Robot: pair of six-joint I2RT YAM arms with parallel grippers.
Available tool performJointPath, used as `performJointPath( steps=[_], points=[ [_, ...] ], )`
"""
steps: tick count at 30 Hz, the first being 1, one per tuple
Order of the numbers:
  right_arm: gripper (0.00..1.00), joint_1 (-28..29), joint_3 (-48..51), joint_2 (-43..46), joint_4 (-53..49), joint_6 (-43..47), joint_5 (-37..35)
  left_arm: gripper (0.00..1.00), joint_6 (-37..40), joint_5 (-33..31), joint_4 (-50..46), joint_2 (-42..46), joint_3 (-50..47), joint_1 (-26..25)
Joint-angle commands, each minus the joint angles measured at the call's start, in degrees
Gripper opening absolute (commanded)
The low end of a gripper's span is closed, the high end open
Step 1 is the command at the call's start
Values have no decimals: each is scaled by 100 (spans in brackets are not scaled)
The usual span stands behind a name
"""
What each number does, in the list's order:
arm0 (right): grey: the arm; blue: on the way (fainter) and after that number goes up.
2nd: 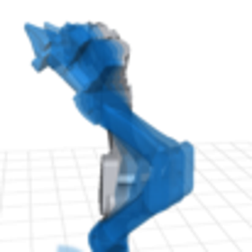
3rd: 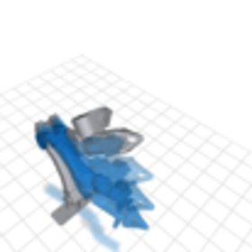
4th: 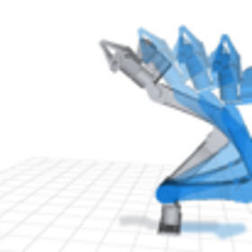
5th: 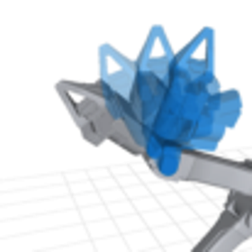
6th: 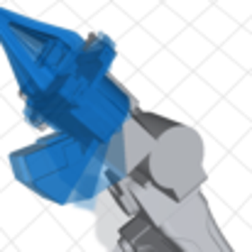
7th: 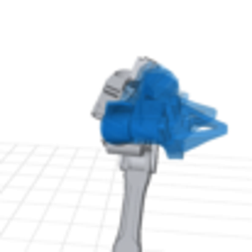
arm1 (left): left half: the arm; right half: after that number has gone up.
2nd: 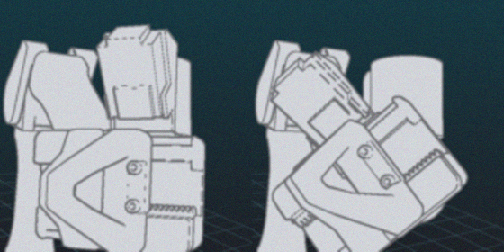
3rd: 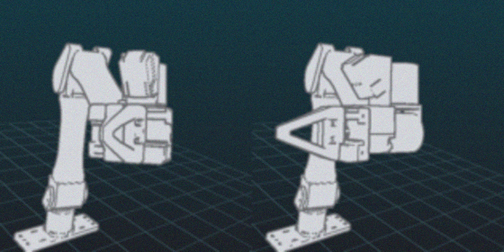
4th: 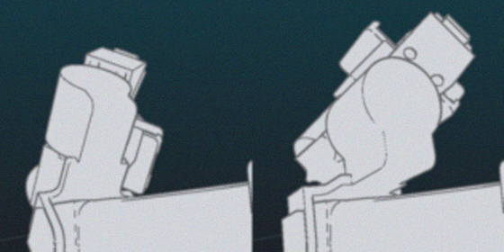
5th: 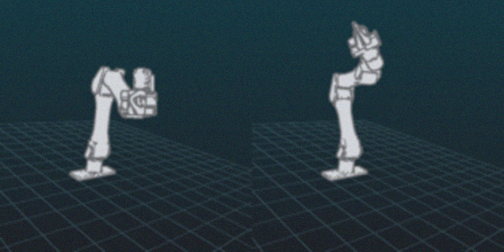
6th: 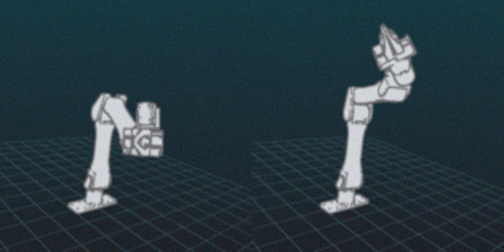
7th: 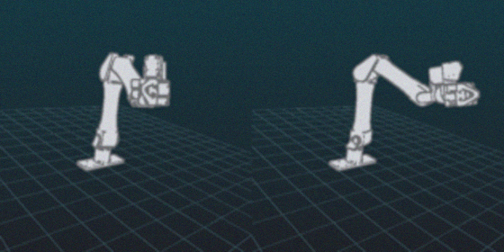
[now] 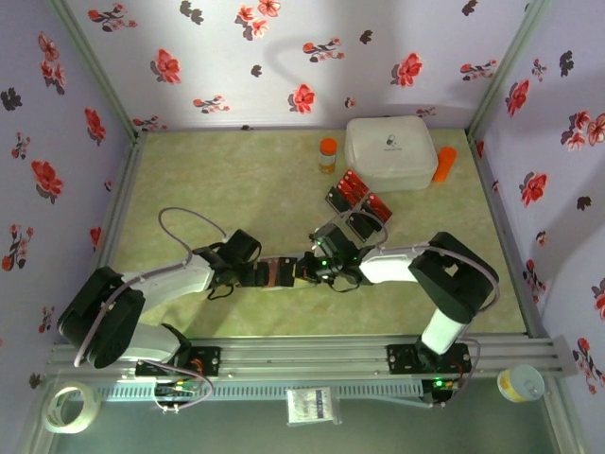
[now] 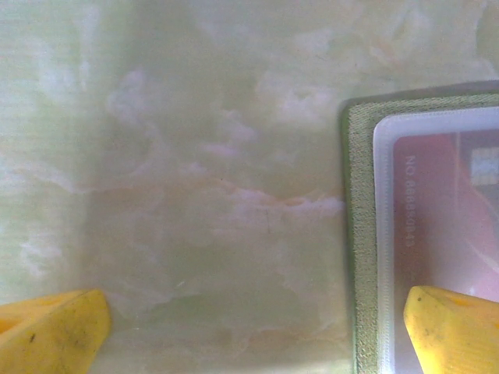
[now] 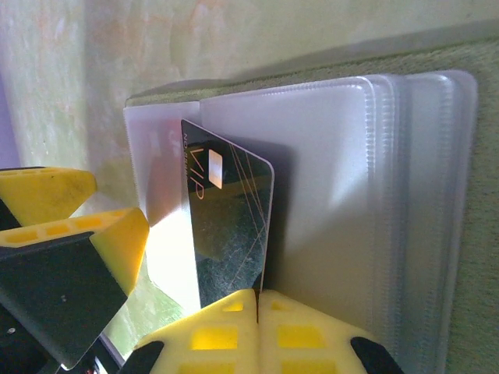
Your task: Put the credit cards into the card holder
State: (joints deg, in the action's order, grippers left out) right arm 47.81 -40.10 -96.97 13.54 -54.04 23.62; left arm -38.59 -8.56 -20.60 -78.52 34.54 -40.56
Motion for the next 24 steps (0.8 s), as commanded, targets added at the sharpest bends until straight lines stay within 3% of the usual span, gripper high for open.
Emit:
performJointPath(
  steps=[1,17,24],
  points=[
    [0,-18,-96,-170,-246,43,256,100,66,25,284,-223,-210,5],
    [0,-15,-817,-646,-775,309,518,100,40,39,346,-225,-231,13],
    [27,-73,-1059,-123,-1664,953,268,100,36,38,346,-200,-222,10]
  ],
)
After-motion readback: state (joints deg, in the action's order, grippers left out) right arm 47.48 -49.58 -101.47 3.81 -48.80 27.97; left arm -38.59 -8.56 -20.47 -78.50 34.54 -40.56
